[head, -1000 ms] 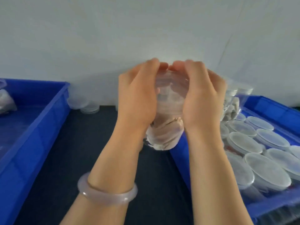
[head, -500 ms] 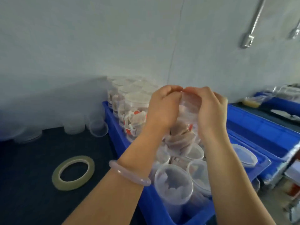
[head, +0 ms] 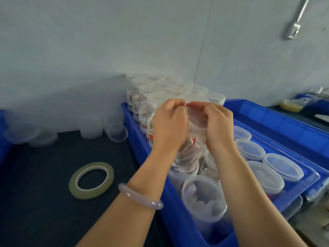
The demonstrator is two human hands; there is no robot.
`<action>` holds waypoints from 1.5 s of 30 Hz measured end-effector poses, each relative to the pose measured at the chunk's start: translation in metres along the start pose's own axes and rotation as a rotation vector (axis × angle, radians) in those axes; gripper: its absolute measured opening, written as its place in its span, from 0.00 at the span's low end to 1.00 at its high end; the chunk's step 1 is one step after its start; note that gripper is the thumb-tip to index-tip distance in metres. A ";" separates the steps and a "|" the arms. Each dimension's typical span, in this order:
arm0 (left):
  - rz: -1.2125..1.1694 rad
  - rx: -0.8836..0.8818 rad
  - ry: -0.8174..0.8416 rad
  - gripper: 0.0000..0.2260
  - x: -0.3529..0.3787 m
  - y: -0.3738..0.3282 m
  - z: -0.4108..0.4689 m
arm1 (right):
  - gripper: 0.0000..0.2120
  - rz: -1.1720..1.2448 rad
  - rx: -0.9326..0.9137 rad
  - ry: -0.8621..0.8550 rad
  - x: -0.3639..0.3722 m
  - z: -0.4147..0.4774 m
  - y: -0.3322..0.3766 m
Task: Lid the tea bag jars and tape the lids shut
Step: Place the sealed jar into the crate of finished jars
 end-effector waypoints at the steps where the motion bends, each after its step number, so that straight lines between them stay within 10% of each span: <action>1: 0.001 0.010 -0.009 0.13 -0.001 0.001 0.000 | 0.18 -0.022 -0.002 -0.005 0.000 0.000 -0.001; 16: 0.240 0.110 0.020 0.31 0.003 0.021 0.002 | 0.20 -0.395 -0.047 0.211 -0.012 0.008 0.001; 22: 0.224 0.155 0.028 0.29 0.002 0.021 0.001 | 0.13 -0.453 -0.114 0.140 -0.008 -0.001 0.007; 28: 0.017 0.240 -0.066 0.19 -0.029 -0.006 -0.005 | 0.16 -1.020 -0.448 0.259 0.019 -0.025 0.036; 32: -0.073 0.145 -0.079 0.17 -0.080 -0.025 0.002 | 0.14 -0.828 -0.442 0.413 0.087 -0.042 0.052; 45: 0.166 -0.136 -0.907 0.12 -0.428 0.021 -0.007 | 0.16 -0.242 -0.064 1.099 0.436 -0.169 -0.027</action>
Point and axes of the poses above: each hand's wrist, its own z-axis towards the middle knuckle, its own x-axis out of the palm, y = z × x, the point moved 1 cm from there along z, towards the middle knuckle, and after that the axes turned 2 degrees about y, right-handed, at the moved point
